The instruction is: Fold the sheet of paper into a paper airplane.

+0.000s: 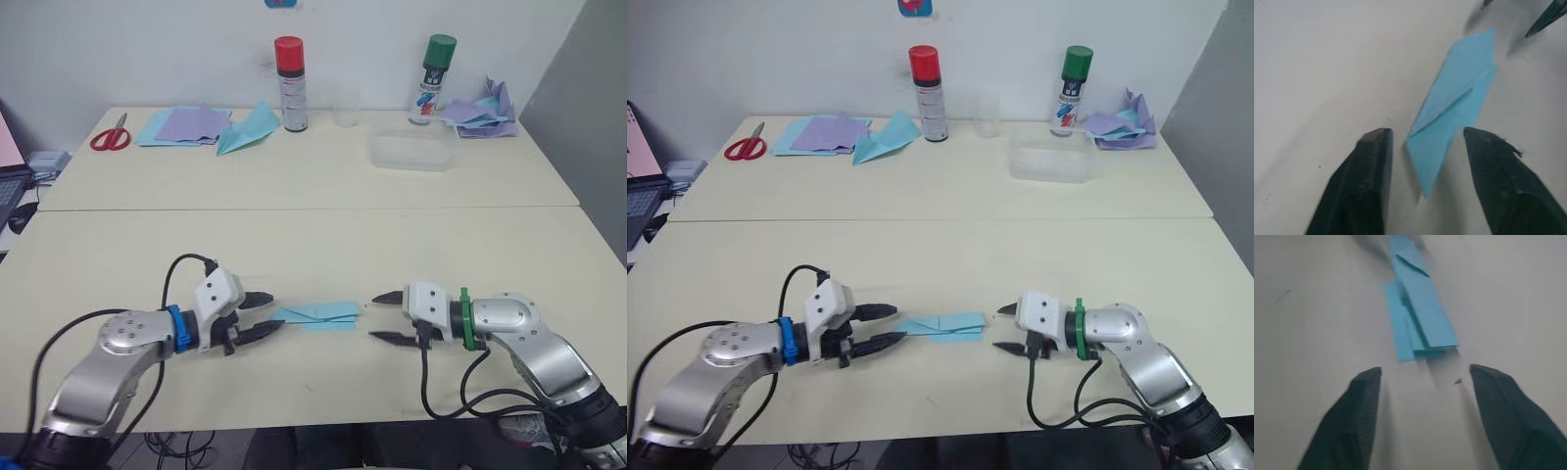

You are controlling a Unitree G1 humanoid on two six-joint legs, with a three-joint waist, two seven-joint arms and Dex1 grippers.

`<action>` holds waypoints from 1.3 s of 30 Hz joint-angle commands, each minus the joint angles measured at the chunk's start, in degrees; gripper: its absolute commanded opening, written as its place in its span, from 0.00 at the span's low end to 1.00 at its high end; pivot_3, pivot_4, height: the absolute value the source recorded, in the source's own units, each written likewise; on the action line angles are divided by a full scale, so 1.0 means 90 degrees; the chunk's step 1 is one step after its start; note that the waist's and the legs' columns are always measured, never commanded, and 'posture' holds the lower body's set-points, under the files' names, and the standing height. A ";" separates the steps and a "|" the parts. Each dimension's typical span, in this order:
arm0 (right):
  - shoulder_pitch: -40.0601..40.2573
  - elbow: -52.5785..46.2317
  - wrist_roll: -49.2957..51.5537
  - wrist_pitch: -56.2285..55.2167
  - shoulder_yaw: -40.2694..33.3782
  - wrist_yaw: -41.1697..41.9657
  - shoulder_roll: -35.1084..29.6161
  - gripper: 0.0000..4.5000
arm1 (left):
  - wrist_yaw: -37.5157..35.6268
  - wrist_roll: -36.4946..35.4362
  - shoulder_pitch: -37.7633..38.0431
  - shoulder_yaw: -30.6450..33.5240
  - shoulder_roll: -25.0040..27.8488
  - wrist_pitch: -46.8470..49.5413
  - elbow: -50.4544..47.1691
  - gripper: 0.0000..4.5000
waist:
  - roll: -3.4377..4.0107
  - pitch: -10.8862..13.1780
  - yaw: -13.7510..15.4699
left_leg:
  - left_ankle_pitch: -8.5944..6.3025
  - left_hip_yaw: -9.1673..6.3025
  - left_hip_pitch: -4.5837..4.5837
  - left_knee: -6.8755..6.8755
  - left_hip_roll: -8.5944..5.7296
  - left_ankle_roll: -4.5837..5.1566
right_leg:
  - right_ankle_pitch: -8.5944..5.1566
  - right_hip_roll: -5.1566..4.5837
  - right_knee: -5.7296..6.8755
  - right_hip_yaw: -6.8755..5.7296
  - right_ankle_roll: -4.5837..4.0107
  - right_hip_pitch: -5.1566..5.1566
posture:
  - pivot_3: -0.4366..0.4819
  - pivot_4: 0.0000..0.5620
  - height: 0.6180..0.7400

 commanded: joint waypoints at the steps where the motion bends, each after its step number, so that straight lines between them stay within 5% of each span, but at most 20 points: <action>1: -0.0097 0.0205 -0.0316 -0.1091 0.0289 0.0155 0.0107 0.77 | -0.0399 0.0081 0.0038 0.0239 0.0276 -0.0707 -0.0434 0.86 | -0.0006 0.0020 0.0003 | 0.0000 0.0002 0.0000 0.0000 -0.0001 0.0000 | 0.0000 0.0000 0.0000 0.0001 0.0000 -0.0001 | 0.48 0.27 1.00; 3: -0.0263 0.0486 -0.0534 -0.1506 0.0468 0.0059 0.0317 0.77 | -0.0478 0.0334 0.0017 0.0203 0.0318 -0.1261 -0.0454 1.00 | -0.0010 0.0032 -0.0002 | 0.0000 0.0008 0.0001 0.0003 -0.0001 0.0000 | 0.0000 -0.0001 0.0001 0.0005 0.0000 -0.0001 | 0.48 0.27 1.00; 8: -0.0485 0.0835 -0.0758 -0.2120 0.0655 -0.0028 0.0693 0.77 | -0.0608 0.0664 0.0158 0.0115 0.0309 -0.2072 -0.0468 1.00 | -0.0011 0.0046 0.0009 | 0.0001 0.0014 0.0001 0.0022 0.0000 0.0000 | 0.0007 0.0000 0.0015 0.0011 -0.0003 0.0000 | 0.48 0.27 1.00; 12: -0.0463 0.0903 -0.0893 -0.2202 0.0710 -0.0103 0.0822 0.59 | -0.0551 0.0821 0.0417 0.0100 0.0218 -0.2422 -0.0506 1.00 | -0.0011 0.0046 0.0018 | 0.0001 0.0015 0.0000 0.0023 0.0002 0.0000 | 0.0007 -0.0001 0.0014 0.0012 -0.0003 0.0001 | 0.48 0.27 1.00; 34: -0.1311 0.2163 -0.1630 -0.1499 0.0856 -0.1022 0.2155 0.59 | -0.0236 0.0698 0.0545 -0.0090 0.0072 -0.2034 -0.1284 1.00 | -0.0011 0.0046 0.0008 | 0.0003 0.0016 0.0008 0.0126 0.0006 0.0003 | 0.0018 0.0026 0.0123 0.0012 -0.0021 0.0001 | 0.48 0.27 1.00; 39: -0.1506 0.2459 -0.1618 -0.0968 0.0873 -0.1129 0.2460 0.29 | -0.0193 0.0693 0.0593 -0.0079 0.0030 -0.1957 -0.1377 1.00 | -0.0011 0.0046 0.0008 | 0.0002 0.0015 0.0004 0.0126 0.0007 0.0004 | 0.0018 0.0026 0.0123 0.0016 -0.0021 -0.0003 | 0.48 0.27 1.00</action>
